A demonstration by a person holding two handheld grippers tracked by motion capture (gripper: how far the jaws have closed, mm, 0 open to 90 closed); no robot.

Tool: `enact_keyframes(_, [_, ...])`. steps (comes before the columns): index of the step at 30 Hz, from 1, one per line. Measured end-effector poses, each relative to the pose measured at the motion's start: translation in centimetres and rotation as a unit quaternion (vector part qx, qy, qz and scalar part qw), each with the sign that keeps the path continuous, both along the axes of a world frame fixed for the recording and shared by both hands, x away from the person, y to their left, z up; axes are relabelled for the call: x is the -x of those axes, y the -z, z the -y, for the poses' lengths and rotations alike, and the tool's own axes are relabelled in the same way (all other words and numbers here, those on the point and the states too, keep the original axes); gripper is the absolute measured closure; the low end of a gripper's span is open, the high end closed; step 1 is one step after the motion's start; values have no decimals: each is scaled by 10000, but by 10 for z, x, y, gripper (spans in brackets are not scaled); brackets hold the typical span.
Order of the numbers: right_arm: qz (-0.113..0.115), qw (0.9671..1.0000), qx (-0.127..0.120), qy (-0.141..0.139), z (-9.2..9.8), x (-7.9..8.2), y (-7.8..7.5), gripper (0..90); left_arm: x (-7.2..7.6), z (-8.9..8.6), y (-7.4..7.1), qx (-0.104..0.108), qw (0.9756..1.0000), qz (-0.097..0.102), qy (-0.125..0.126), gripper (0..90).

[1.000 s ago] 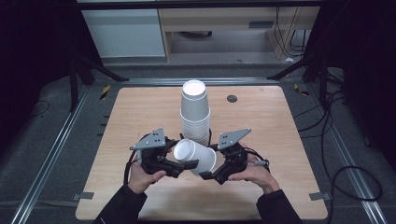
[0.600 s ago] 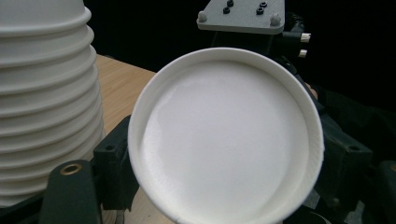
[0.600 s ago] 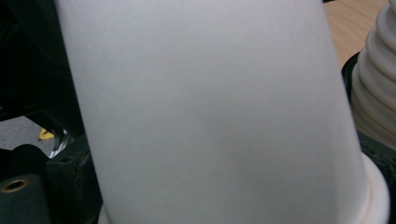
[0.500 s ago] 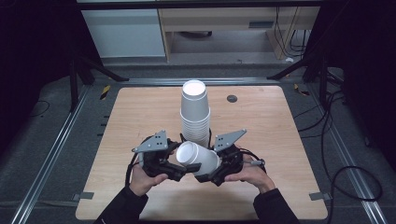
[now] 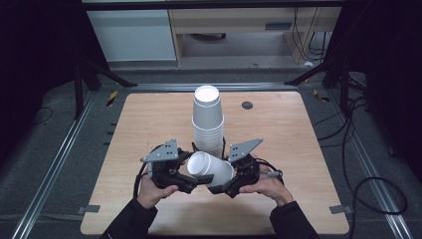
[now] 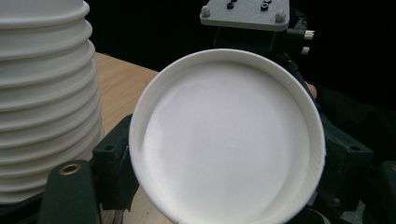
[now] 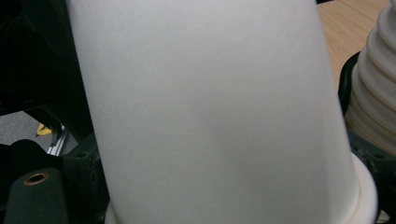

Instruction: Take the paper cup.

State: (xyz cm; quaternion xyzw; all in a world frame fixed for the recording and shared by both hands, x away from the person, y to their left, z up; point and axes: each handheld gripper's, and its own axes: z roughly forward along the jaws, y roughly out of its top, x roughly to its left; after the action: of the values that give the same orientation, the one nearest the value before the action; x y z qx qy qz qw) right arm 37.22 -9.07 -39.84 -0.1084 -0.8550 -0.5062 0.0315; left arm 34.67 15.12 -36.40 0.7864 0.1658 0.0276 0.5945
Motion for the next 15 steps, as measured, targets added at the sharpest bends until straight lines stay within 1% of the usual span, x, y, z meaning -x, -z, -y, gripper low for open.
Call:
enact_keyframes(4, [24,10000,23,17,1,0,-2,123,0,-1,-1,16,10000,17,-13,207])
enact_keyframes(9, [78,9998,185,39,6,0,-4,121,0,-10,-6,-33,9999,84,-61,166])
enact_keyframes(12, [191,9989,414,81,11,-2,-8,119,1,-15,-6,-179,9997,137,-124,153])
enact_keyframes(13, [235,9983,524,100,12,-3,-10,118,1,-17,-5,-234,9996,125,-113,147])
enact_keyframes(14, [235,9983,524,100,12,-3,-10,118,1,-17,-5,-234,9996,125,-113,143])
enact_keyframes(15, [287,9970,707,141,17,-4,-14,117,2,-22,-1,-328,9993,112,-142,144])
